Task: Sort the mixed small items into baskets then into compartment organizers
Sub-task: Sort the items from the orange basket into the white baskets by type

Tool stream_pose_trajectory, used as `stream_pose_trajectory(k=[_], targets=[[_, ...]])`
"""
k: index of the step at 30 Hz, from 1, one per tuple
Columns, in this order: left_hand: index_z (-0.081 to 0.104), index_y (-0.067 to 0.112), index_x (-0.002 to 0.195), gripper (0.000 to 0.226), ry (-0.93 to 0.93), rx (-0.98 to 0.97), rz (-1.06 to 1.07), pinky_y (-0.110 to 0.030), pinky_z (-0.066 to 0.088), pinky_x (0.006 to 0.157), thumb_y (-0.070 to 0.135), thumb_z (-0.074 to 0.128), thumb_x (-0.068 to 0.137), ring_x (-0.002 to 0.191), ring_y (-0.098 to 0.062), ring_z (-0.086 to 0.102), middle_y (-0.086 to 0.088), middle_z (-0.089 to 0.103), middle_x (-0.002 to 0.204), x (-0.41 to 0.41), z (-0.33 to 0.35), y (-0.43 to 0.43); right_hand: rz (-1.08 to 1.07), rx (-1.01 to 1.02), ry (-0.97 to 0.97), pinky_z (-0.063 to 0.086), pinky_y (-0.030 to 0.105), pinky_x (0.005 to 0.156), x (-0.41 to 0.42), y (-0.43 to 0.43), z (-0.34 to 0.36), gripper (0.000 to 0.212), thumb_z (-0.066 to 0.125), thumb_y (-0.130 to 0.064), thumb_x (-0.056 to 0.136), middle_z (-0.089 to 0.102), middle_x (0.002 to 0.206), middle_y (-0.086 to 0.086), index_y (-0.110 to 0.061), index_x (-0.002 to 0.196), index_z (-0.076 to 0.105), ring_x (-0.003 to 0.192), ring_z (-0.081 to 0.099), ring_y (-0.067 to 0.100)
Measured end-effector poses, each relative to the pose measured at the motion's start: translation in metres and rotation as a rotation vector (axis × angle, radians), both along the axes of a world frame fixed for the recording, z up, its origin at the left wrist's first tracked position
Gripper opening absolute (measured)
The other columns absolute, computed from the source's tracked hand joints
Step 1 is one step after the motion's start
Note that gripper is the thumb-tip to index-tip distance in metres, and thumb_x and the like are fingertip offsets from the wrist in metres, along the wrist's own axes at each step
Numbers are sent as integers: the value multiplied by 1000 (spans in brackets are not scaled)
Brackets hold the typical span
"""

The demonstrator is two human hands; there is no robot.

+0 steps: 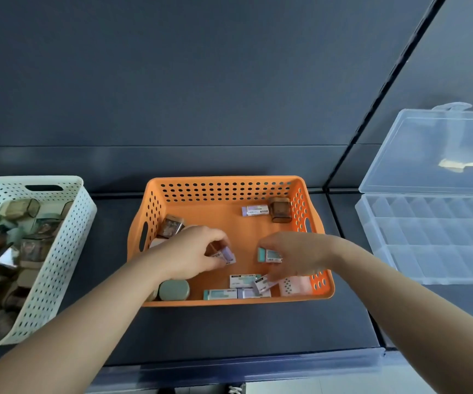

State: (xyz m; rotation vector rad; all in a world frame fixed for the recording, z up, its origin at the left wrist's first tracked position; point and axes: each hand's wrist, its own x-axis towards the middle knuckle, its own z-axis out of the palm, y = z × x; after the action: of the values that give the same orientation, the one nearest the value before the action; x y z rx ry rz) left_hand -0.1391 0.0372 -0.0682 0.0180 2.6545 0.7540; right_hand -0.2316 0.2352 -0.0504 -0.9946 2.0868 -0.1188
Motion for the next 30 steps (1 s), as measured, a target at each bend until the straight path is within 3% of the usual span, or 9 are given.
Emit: stream_pose_trajectory(k=[3, 5, 7, 9, 13, 21, 25, 28, 30], targets=[[58, 35, 107, 20, -28, 60, 71, -20, 47, 74, 37, 64, 88, 94, -3, 56, 12, 58, 105, 2, -6, -4, 9, 67, 63, 41, 26, 87, 3, -5, -6, 48, 70, -37, 83, 49, 116, -8, -22, 126, 53, 111, 50, 16], [58, 35, 103, 15, -49, 145, 119, -33, 52, 86, 34, 64, 89, 96, -5, 61, 13, 64, 104, 3, -9, -7, 14, 59, 85, 46, 28, 88, 3, -8, -11, 44, 72, -35, 81, 47, 107, -9, -23, 119, 56, 108, 52, 17], [57, 37, 105, 14, -71, 164, 139, -36, 51, 92, 34, 59, 91, 101, -7, 60, 11, 61, 110, 2, -9, -8, 7, 42, 86, 50, 30, 85, 0, -9, -13, 32, 72, -34, 81, 48, 101, -11, -23, 107, 59, 101, 55, 16], [55, 33, 107, 17, -108, 149, 150, -33, 51, 89, 30, 57, 90, 100, -10, 58, 7, 56, 110, 1, -8, -5, -42, -6, 66, 49, 24, 74, -4, -6, -10, 21, 70, -32, 83, 56, 97, -10, -19, 98, 62, 91, 58, 12], [61, 23, 92, 28, -185, 74, 96, -31, 47, 72, 40, 76, 75, 77, -14, 56, 5, 57, 82, -10, -11, 14, -170, -173, 111, 43, 20, 62, -15, -3, 2, 12, 64, -30, 89, 62, 91, -9, -20, 94, 62, 81, 60, 9], [65, 22, 90, 26, -278, -13, 32, -31, 45, 67, 38, 78, 75, 84, -23, 62, -5, 65, 94, -17, -20, 28, -303, -329, 164, 43, 19, 61, -20, -3, 3, 16, 67, -29, 87, 60, 95, -7, -19, 97, 60, 79, 57, 7], [59, 26, 81, 19, -127, 21, 126, -30, 42, 67, 39, 73, 80, 82, -16, 54, 8, 53, 84, -3, -2, 11, -356, -464, 122, 46, 20, 58, -17, -13, 3, 10, 68, -26, 85, 63, 85, -6, -21, 88, 60, 71, 59, 7], [60, 33, 85, 16, 45, 76, 284, -28, 45, 68, 40, 73, 79, 82, -10, 53, 14, 53, 87, 19, 21, -13, -384, -548, 136, 35, 16, 43, -10, -33, 11, 13, 67, -24, 85, 59, 67, -7, -19, 79, 57, 51, 49, 4], [60, 33, 81, 15, 159, 100, 407, -22, 39, 58, 36, 75, 79, 69, -5, 51, 16, 54, 77, 38, 34, -34, -404, -614, 124, 30, 15, 39, -2, -54, 19, 17, 67, -21, 85, 55, 57, -8, -17, 74, 56, 42, 41, 3]])
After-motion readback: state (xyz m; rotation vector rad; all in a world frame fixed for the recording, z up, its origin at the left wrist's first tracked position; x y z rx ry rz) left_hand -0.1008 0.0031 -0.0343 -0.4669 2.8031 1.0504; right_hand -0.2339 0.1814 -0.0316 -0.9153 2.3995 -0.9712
